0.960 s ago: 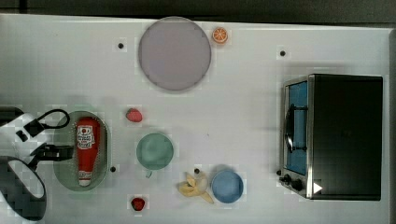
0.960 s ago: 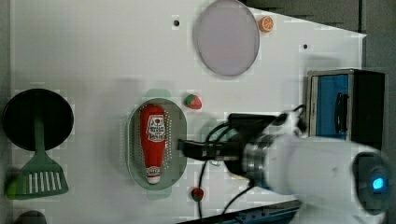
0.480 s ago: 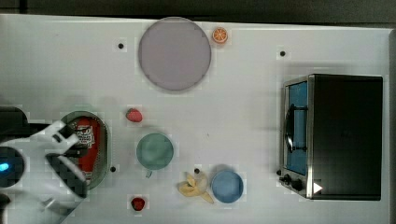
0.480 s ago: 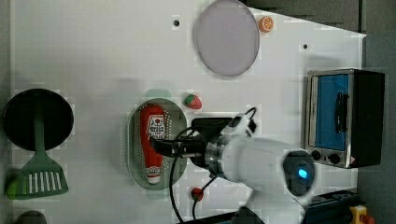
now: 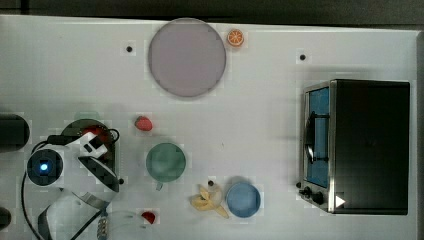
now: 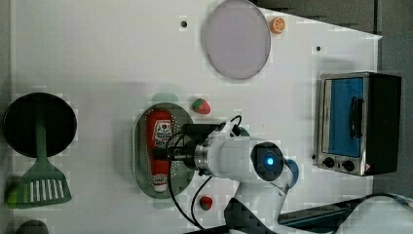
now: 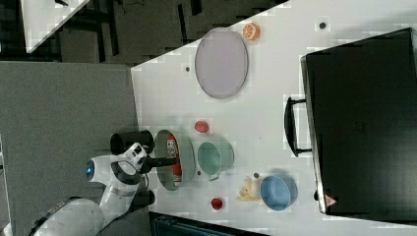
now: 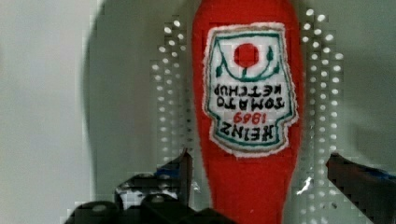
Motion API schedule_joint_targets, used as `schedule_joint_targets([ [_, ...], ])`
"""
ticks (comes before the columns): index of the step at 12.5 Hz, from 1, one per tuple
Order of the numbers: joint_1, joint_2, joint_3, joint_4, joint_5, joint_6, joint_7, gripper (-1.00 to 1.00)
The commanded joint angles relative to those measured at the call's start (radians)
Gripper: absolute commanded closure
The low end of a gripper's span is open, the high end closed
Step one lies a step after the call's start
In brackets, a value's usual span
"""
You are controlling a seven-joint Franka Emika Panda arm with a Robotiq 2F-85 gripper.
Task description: Pick ketchup from strainer and place it on the table
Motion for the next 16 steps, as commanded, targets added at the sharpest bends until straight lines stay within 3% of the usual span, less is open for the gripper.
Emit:
schedule_joint_targets([
  [1,0.017,0.011,-0.025,0.071,-0.056,0.016,0.066,-1.0],
  [6,0.077,0.107,-0.075,0.13,-0.08,0.016,0.127,-1.0],
  [7,0.091,0.116,-0.086,0.137,-0.092,0.016,0.13,-0.91],
  [10,0.112,0.111,-0.104,0.141,-0.093,0.019,0.129,-0.2],
  [13,0.108,0.048,-0.078,0.136,-0.087,0.01,0.129,-0.19],
  [16,0.092,-0.066,-0.035,0.139,-0.022,-0.103,0.13,-0.19],
])
